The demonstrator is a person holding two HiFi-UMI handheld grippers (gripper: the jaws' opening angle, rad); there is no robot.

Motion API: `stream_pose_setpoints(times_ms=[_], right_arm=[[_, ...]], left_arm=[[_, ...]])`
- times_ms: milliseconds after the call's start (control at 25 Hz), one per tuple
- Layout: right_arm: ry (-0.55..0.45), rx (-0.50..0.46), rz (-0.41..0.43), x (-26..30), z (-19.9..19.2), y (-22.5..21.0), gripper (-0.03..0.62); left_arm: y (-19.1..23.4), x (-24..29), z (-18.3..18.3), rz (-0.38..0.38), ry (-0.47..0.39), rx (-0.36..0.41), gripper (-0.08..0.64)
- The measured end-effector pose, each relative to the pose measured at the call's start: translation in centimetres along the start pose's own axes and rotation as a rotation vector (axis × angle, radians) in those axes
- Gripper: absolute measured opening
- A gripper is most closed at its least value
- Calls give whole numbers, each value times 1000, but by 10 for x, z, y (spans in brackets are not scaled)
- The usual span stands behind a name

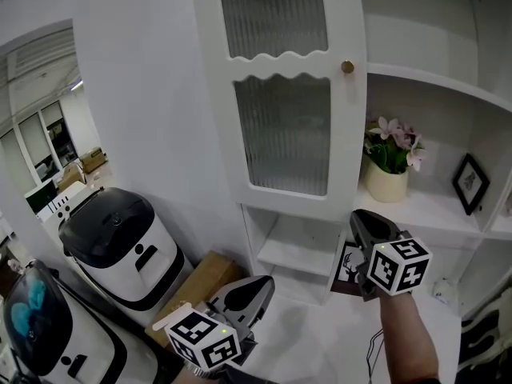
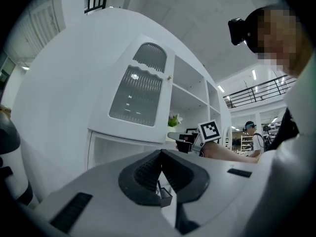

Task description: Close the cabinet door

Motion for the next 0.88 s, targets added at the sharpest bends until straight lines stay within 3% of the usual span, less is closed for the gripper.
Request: stream_pose_setpoints(times_ms=[400, 880], right_arm=[[2, 53, 145, -55, -3, 8, 9], [-6, -15, 211, -123, -1, 27, 8]], left_arm=[[-29, -8, -15, 61, -3, -1, 6], [-70, -10, -30, 108, -17, 6, 6]])
Point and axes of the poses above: the fingertips, and each gripper's own axes: x forward along the fingers, y to its left, z out of its top, the point moved 10 cm from there along -x, backward along the fingers, and after that the axes turned 9 degrees about -y, right-handed, at the moved point
